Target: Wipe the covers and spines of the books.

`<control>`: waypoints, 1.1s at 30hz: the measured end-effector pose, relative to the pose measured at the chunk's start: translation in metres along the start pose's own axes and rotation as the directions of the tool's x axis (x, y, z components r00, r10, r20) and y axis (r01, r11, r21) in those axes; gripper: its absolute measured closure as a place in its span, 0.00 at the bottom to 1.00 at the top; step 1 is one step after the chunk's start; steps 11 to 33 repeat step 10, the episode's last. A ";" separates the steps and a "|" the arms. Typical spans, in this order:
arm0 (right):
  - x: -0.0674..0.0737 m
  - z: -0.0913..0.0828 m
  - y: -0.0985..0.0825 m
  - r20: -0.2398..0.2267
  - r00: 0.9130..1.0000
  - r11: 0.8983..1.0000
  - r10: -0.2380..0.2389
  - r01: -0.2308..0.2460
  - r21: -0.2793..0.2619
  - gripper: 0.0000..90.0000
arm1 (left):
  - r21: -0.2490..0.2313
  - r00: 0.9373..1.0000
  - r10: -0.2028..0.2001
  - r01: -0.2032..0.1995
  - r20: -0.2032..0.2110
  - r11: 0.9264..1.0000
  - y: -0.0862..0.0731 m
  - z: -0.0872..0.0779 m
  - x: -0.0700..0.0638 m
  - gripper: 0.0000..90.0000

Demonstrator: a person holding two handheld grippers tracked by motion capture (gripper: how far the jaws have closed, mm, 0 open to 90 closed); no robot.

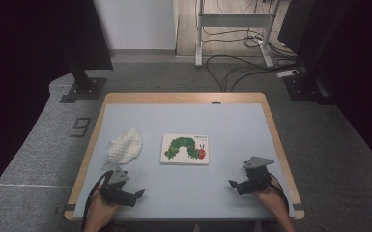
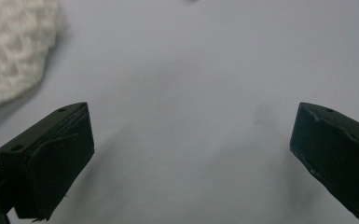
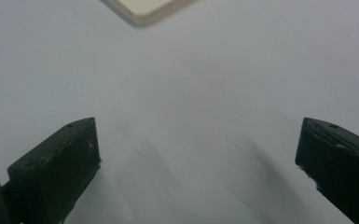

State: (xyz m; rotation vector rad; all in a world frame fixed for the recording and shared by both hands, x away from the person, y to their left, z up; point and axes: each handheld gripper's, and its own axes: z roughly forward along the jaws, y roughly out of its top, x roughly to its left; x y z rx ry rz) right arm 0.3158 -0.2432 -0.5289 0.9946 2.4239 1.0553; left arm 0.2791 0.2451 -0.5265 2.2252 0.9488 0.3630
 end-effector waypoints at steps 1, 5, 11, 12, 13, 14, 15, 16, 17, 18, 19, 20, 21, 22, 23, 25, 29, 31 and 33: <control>0.000 0.002 -0.002 0.003 1.000 1.000 0.002 -0.002 0.006 0.00 | 0.005 1.000 0.002 -0.002 -0.003 1.000 0.000 0.000 0.000 0.00; 0.000 0.004 -0.005 0.004 1.000 1.000 0.007 -0.007 0.018 0.00 | 0.031 1.000 -0.003 0.003 -0.002 1.000 0.002 0.004 0.000 0.01; -0.001 0.005 -0.006 0.000 1.000 1.000 0.020 -0.020 0.021 0.00 | 0.030 1.000 -0.002 0.002 -0.003 1.000 0.001 0.004 0.000 0.01; -0.001 0.005 -0.006 0.000 1.000 1.000 0.020 -0.020 0.021 0.00 | 0.030 1.000 -0.002 0.002 -0.003 1.000 0.001 0.004 0.000 0.01; -0.001 0.005 -0.006 0.000 1.000 1.000 0.020 -0.020 0.021 0.00 | 0.030 1.000 -0.002 0.002 -0.003 1.000 0.001 0.004 0.000 0.01; -0.001 0.005 -0.006 0.000 1.000 1.000 0.020 -0.020 0.021 0.00 | 0.030 1.000 -0.002 0.002 -0.003 1.000 0.001 0.004 0.000 0.01; -0.001 0.005 -0.006 0.000 1.000 1.000 0.020 -0.020 0.021 0.00 | 0.030 1.000 -0.002 0.002 -0.003 1.000 0.001 0.004 0.000 0.01; -0.001 0.005 -0.006 0.000 1.000 1.000 0.020 -0.020 0.021 0.00 | 0.030 1.000 -0.002 0.002 -0.003 1.000 0.001 0.004 0.000 0.01; -0.001 0.005 -0.006 0.000 1.000 1.000 0.020 -0.020 0.021 0.00 | 0.030 1.000 -0.002 0.002 -0.003 1.000 0.001 0.004 0.000 0.01; -0.001 0.005 -0.006 0.000 1.000 1.000 0.020 -0.020 0.021 0.00 | 0.030 1.000 -0.002 0.002 -0.003 1.000 0.001 0.004 0.000 0.01; -0.001 0.005 -0.006 0.000 1.000 1.000 0.020 -0.020 0.021 0.00 | 0.030 1.000 -0.002 0.002 -0.003 1.000 0.001 0.004 0.000 0.01; -0.001 0.005 -0.006 0.000 1.000 1.000 0.020 -0.020 0.021 0.00 | 0.030 1.000 -0.002 0.002 -0.003 1.000 0.001 0.004 0.000 0.01; -0.001 0.005 -0.006 0.000 1.000 1.000 0.020 -0.020 0.021 0.00 | 0.030 1.000 -0.002 0.002 -0.003 1.000 0.001 0.004 0.000 0.01; -0.001 0.005 -0.006 0.000 1.000 1.000 0.020 -0.020 0.021 0.00 | 0.030 1.000 -0.002 0.002 -0.003 1.000 0.001 0.004 0.000 0.01; -0.001 0.005 -0.006 0.000 1.000 1.000 0.020 -0.020 0.021 0.00 | 0.030 1.000 -0.002 0.002 -0.003 1.000 0.001 0.004 0.000 0.01; -0.001 0.005 -0.006 0.000 1.000 1.000 0.020 -0.020 0.021 0.00 | 0.030 1.000 -0.002 0.002 -0.003 1.000 0.001 0.004 0.000 0.01; -0.001 0.005 -0.006 0.000 1.000 1.000 0.020 -0.020 0.021 0.00 | 0.030 1.000 -0.002 0.002 -0.003 1.000 0.001 0.004 0.000 0.01; -0.001 0.005 -0.006 0.000 1.000 1.000 0.020 -0.020 0.021 0.00 | 0.030 1.000 -0.002 0.002 -0.003 1.000 0.001 0.004 0.000 0.01; -0.001 0.005 -0.006 0.000 1.000 1.000 0.020 -0.020 0.021 0.00 | 0.030 1.000 -0.002 0.002 -0.003 1.000 0.001 0.004 0.000 0.01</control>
